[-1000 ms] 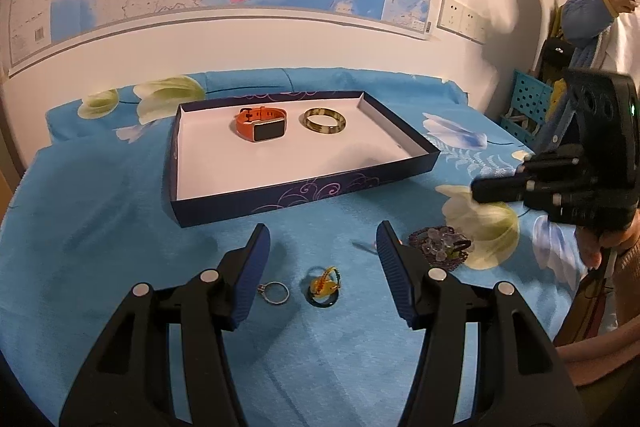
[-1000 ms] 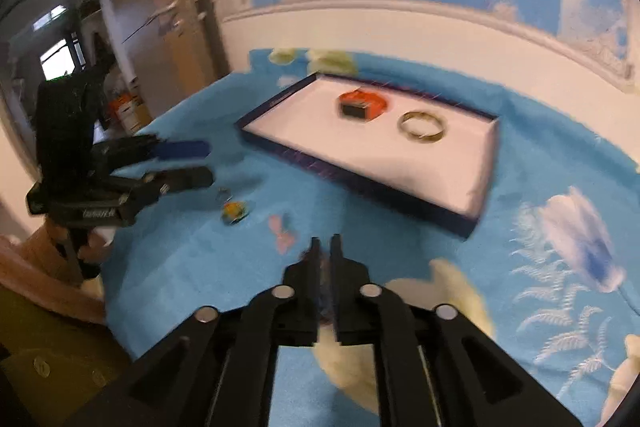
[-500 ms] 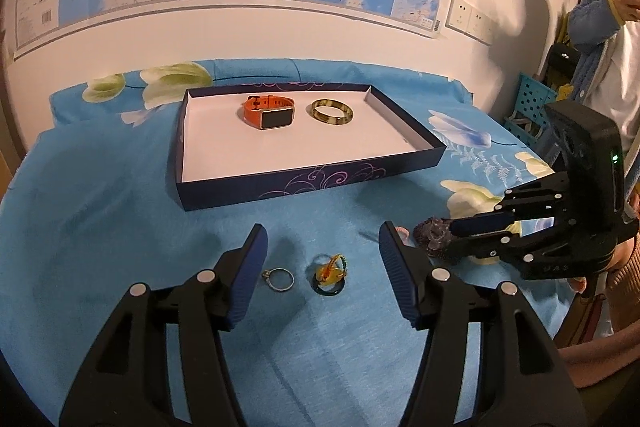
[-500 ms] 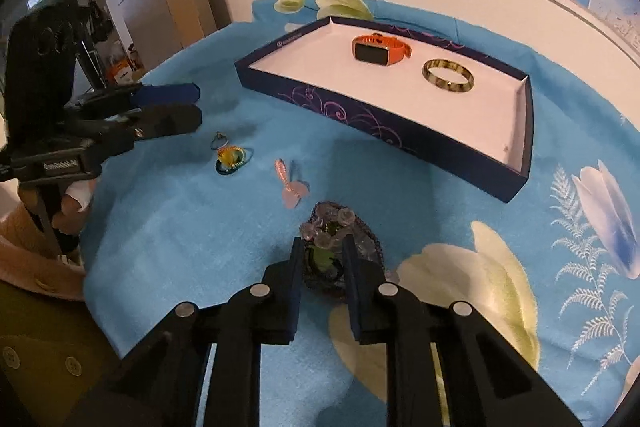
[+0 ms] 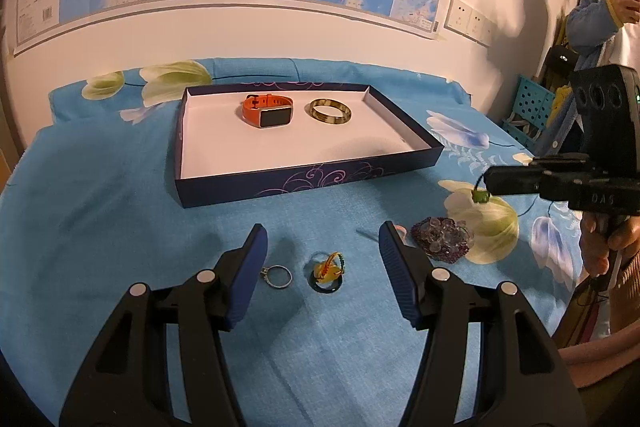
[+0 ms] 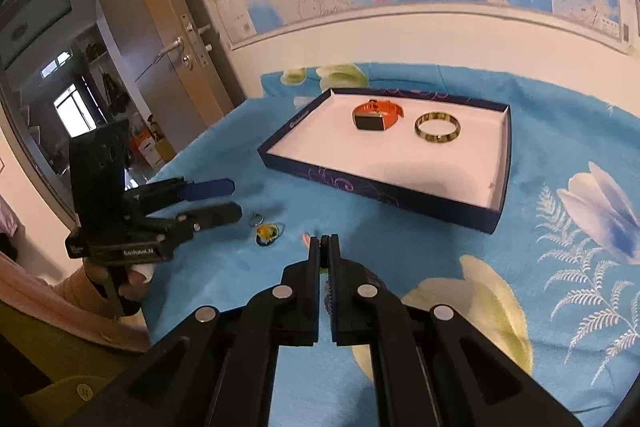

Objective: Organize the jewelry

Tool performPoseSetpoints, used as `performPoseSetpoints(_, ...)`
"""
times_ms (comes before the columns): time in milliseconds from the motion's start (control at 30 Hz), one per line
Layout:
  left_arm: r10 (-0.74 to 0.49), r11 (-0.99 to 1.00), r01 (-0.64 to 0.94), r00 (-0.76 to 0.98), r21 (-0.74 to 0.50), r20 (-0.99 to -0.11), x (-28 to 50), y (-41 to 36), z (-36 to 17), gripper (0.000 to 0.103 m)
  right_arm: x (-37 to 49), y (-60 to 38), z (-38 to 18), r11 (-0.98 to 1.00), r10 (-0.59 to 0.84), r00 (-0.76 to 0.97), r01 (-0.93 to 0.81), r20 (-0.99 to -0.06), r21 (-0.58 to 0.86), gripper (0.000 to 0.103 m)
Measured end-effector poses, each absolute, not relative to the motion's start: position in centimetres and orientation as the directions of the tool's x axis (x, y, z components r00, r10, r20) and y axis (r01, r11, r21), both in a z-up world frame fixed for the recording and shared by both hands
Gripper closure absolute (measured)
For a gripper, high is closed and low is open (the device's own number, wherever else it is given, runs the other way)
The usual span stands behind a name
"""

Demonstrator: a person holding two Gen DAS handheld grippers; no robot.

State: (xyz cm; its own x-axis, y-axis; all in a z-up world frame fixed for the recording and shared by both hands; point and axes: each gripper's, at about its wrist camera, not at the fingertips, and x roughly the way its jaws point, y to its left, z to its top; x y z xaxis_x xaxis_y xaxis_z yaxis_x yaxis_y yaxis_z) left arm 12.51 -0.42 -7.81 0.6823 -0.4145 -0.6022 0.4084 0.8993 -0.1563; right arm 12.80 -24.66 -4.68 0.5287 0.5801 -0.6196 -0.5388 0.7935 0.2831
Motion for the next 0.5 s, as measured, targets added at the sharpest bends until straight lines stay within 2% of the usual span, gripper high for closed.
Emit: performPoseSetpoints(500,-0.445,0.852,0.516,0.620,-0.092,-0.646,12.6,-3.4,-9.2,0.049,13.4,-24.0,-6.5,0.813,0.561,0.544,-0.504,-0.624,0.292,0.100)
